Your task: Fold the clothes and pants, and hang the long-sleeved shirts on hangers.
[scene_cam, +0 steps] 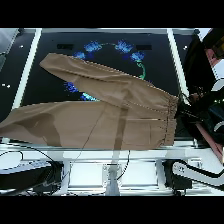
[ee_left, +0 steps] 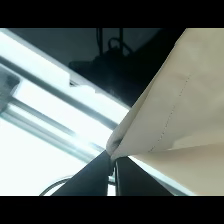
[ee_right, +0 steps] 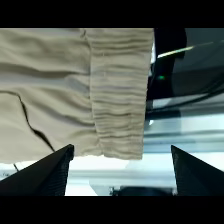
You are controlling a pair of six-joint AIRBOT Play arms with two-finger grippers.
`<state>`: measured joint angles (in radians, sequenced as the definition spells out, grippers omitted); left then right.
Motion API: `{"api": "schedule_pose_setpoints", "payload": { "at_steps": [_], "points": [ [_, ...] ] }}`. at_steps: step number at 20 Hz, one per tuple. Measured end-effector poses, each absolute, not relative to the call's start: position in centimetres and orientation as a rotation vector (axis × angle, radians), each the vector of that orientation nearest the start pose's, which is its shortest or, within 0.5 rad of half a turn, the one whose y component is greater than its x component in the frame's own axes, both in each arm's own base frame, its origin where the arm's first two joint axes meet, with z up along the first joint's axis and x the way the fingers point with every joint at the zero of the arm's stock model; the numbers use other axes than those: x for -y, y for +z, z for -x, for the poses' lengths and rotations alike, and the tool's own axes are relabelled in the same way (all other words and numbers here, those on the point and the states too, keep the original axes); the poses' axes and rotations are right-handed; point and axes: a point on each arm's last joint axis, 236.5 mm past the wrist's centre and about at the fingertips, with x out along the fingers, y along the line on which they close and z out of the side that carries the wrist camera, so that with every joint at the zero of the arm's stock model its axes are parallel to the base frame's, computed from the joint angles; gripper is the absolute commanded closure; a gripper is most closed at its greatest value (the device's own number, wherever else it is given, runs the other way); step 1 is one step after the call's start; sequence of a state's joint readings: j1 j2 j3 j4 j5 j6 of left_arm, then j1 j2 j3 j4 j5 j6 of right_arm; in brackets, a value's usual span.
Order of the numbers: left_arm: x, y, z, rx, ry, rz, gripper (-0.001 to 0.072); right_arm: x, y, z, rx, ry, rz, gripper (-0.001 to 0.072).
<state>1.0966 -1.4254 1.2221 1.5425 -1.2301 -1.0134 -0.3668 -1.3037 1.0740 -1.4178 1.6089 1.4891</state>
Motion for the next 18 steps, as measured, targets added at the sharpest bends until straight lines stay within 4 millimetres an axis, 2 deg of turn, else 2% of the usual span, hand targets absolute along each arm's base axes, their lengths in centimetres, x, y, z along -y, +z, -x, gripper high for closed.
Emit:
{"api": "schedule_pose_setpoints", "payload": {
  "at_steps": [1,2,6,8,10,12,14,16,18],
  "points": [
    [-33.7,-3.0,-17.9,-1.416,0.487,0.354,0.0151,5.9,-2.5,-25.4,-1.758,-0.074,-0.404,0.0025],
    [-33.7,-3.0,-17.9,-1.417,0.487,0.354,0.0113,6.1,-2.6,-25.8,-1.736,-0.079,-0.399,0.0025],
    [-33.9,-2.9,-18.7,-1.361,0.549,0.427,0.0115,7.3,-3.1,-29.1,-1.592,-0.109,-0.369,0.0025],
    [-33.5,-2.7,-20.6,-1.271,0.567,0.519,0.0118,8.0,-3.2,-30.8,-1.515,-0.126,-0.357,0.0026],
    [-32.6,-1.8,-24.0,-1.138,0.529,0.621,0.0117,8.8,-3.1,-32.8,-1.427,-0.149,-0.346,0.0102],
    [-30.8,-0.3,-28.5,-1.003,0.415,0.676,0.0117,9.8,-2.9,-34.9,-1.334,-0.186,-0.351,0.0150],
    [-28.6,1.5,-32.6,-0.905,0.295,0.683,0.0117,10.8,-2.9,-36.6,-1.275,-0.211,-0.392,0.0150],
    [-26.3,2.7,-35.8,-0.845,0.200,0.662,0.0117,11.9,-3.5,-37.6,-1.256,-0.221,-0.482,0.0150],
    [-23.8,3.7,-38.6,-0.809,0.115,0.614,0.0117,12.1,-4.3,-38.1,-1.261,-0.178,-0.613,0.0149]
  ]
}}
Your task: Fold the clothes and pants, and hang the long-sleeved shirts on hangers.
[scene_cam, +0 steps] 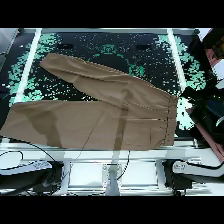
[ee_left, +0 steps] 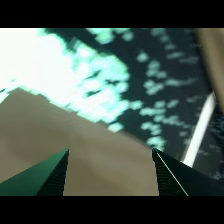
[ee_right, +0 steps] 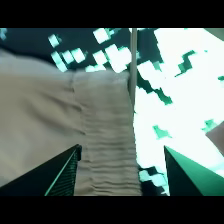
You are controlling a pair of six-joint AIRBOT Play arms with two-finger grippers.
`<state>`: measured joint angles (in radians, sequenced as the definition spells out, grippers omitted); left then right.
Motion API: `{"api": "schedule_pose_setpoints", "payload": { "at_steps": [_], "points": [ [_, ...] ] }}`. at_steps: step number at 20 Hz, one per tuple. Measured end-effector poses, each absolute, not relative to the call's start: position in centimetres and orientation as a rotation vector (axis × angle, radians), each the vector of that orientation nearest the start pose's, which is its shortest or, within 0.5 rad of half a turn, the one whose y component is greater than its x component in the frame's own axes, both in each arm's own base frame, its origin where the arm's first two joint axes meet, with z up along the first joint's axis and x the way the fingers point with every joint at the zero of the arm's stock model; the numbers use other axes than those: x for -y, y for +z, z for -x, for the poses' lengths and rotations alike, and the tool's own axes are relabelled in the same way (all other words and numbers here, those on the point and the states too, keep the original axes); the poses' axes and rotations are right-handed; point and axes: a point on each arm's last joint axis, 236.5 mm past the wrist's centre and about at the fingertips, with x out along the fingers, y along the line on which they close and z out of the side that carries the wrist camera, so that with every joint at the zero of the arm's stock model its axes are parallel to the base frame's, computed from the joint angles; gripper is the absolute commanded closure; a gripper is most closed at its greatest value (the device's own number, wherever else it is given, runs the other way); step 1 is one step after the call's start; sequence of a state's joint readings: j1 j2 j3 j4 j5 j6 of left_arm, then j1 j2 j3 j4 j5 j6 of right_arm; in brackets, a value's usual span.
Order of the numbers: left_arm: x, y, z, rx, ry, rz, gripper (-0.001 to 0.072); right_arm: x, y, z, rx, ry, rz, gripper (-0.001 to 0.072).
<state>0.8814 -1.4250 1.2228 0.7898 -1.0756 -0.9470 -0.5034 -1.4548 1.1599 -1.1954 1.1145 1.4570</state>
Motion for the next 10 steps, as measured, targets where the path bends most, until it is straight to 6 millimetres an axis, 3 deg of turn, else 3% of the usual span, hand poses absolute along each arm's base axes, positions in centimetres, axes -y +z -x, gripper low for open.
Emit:
{"api": "schedule_pose_setpoints", "payload": {
  "at_steps": [5,6,8,10],
  "points": [
    [-18.4,4.8,-43.6,-0.761,-0.006,0.505,0.0118,11.0,-7.1,-36.9,-1.347,0.022,-0.825,0.0131],
    [-17.5,5.0,-44.5,-0.751,-0.020,0.488,0.0142,10.6,-7.6,-36.6,-1.364,0.062,-0.840,0.0131],
    [-16.0,5.2,-45.8,-0.736,-0.037,0.454,0.0327,10.0,-9.0,-36.2,-1.399,0.120,-0.861,0.0131],
    [-14.7,5.0,-46.9,-0.734,-0.055,0.433,0.0344,9.2,-10.2,-36.1,-1.425,0.159,-0.885,0.0131]
  ]
}}
